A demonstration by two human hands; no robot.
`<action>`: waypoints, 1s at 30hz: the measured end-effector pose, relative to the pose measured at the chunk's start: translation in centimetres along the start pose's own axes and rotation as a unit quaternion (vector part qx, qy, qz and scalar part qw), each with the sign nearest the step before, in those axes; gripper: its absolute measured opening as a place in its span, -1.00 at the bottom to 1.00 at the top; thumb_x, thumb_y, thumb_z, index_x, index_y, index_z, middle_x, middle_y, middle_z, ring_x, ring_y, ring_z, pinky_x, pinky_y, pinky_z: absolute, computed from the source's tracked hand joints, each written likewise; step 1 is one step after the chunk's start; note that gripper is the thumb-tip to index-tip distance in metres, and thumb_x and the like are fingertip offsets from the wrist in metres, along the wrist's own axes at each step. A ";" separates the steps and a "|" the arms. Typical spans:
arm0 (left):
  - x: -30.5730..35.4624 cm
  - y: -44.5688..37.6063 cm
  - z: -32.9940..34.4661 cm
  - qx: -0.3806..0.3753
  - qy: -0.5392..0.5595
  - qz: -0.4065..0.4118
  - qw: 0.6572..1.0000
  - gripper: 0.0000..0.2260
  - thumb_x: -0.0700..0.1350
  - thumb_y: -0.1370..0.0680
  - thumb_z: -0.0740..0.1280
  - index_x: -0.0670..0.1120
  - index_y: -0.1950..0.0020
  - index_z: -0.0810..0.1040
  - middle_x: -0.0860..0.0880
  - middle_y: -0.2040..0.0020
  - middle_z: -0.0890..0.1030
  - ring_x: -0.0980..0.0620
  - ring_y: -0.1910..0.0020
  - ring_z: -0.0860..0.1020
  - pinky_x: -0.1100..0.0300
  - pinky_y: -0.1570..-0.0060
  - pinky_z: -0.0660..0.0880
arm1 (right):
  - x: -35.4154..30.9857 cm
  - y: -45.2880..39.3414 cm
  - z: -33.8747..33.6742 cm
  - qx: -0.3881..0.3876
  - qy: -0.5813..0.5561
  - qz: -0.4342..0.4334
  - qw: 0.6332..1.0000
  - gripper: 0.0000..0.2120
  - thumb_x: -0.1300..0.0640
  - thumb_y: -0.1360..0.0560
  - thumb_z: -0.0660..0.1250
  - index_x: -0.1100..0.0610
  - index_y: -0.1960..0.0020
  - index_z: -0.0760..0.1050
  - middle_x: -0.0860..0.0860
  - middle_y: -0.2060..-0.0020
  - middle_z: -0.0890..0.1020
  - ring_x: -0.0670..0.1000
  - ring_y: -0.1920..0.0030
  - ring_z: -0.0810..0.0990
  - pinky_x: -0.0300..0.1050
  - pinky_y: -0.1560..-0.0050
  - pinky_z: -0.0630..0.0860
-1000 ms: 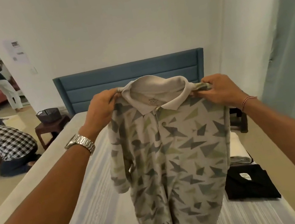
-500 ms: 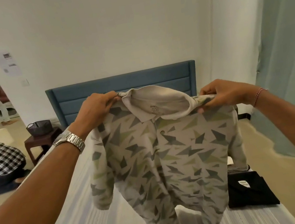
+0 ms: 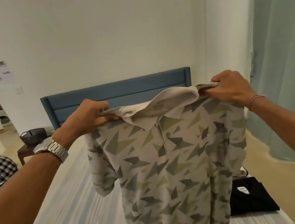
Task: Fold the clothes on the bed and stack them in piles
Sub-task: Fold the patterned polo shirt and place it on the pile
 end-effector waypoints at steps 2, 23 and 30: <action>0.1 0.2 0.0 0.012 -0.032 0.003 0.999 -0.72 0.06 -0.58 0.36 -0.14 0.16 0.56 -0.06 0.35 0.57 -0.10 0.41 0.50 -0.11 0.35 0.53 | 0.4 -0.3 -0.3 0.006 0.034 0.031 0.999 -0.42 -0.45 -0.41 0.32 0.07 0.38 0.55 0.04 0.48 0.53 0.05 0.43 0.47 -0.19 0.40 0.30; -3.1 -1.1 -2.5 0.221 -0.030 -0.174 0.959 -0.73 0.06 -0.69 0.20 -0.10 0.03 0.52 -0.10 0.27 0.62 -0.17 0.32 0.54 -0.01 0.31 0.47 | 1.8 -1.0 -0.7 -0.065 0.008 0.157 0.985 -0.30 -0.49 -0.37 0.25 0.18 0.37 0.49 0.08 0.38 0.53 0.05 0.36 0.45 -0.11 0.37 0.33; -1.5 -2.0 -2.8 0.185 -0.125 -0.128 0.966 -0.76 0.06 -0.69 0.21 -0.12 -0.12 0.39 -0.07 0.35 0.53 -0.15 0.43 0.51 -0.03 0.34 0.52 | 1.3 0.9 2.6 -0.267 -0.144 0.202 0.931 -0.29 -0.42 -0.34 0.34 0.23 -0.02 0.67 0.15 0.11 0.74 0.20 0.05 0.72 0.14 -0.12 0.66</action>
Point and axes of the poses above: each hand's wrist, its own y-axis away from the middle knuckle, its own z-axis out of the palm, x = y × z, the point moved 9 cm from there along -y, towards the middle knuckle
